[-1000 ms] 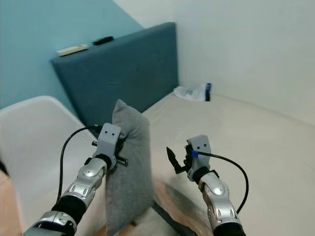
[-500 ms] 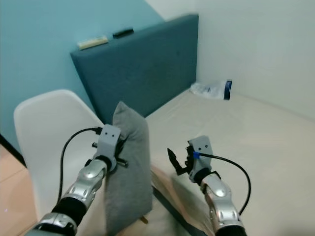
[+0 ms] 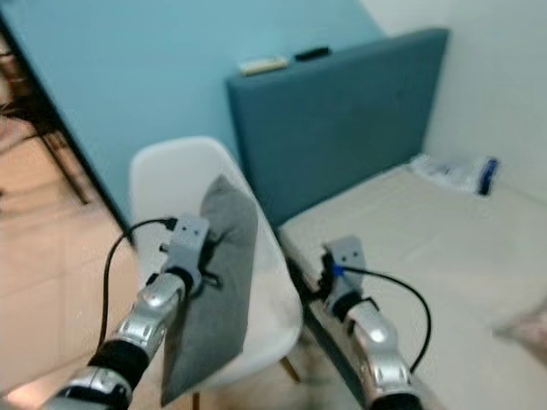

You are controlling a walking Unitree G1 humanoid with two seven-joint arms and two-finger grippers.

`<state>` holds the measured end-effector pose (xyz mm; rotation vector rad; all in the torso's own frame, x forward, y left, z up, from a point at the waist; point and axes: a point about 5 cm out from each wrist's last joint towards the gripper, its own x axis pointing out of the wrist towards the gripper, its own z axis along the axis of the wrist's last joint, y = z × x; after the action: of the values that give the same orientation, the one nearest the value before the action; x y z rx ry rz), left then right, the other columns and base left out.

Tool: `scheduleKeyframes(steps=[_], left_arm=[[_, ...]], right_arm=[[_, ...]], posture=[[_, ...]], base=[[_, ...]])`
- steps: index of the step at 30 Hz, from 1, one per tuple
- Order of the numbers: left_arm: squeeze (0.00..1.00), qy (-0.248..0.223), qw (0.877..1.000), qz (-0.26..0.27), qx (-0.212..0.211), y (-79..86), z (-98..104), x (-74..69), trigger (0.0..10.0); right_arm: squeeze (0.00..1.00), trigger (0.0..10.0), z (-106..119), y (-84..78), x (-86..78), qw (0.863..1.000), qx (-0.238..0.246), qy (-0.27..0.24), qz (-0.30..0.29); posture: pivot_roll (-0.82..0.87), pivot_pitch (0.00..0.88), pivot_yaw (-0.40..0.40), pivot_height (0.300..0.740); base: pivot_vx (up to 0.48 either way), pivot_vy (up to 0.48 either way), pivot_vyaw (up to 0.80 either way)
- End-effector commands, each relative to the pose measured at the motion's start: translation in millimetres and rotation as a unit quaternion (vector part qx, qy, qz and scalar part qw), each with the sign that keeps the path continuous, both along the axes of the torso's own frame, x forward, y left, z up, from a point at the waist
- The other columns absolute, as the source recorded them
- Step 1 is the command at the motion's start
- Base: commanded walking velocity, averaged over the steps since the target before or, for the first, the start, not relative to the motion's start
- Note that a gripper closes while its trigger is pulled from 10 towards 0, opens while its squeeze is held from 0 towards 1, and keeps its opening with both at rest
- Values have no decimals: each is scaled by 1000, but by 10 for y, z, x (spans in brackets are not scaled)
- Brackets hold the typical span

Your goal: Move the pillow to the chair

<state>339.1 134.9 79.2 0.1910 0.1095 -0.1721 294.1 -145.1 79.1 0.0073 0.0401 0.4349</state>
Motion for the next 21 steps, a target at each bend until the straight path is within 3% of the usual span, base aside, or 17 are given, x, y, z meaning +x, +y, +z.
scheduleKeyframes(steps=[1, 7, 16, 21], left_arm=[[0, -22, 1000, 1, -2, -10, 93, 23, 10000], [0, -22, 1000, -2, 6, -9, 91, 17, 10000], [0, -15, 1000, 7, 16, -5, 79, 27, 10000], [0, -13, 1000, 16, 4, 0, 82, 37, 10000]], right_arm=[[0, 10000, -28, -46, 18, 1000, -6, 8, -22], [0, 10000, -47, -110, 53, 998, -15, 14, -54], [0, 10000, -50, -111, 44, 998, -12, 16, -54], [0, 10000, -55, -117, 47, 998, -13, 17, -57]], posture=[[-135, 0, 60, 740], [-135, 0, 60, 740], [-140, 0, 63, 740], [-145, 0, 62, 740]], base=[[0, 0, 506], [0, 0, 0], [0, -464, 0], [0, 0, 0]])
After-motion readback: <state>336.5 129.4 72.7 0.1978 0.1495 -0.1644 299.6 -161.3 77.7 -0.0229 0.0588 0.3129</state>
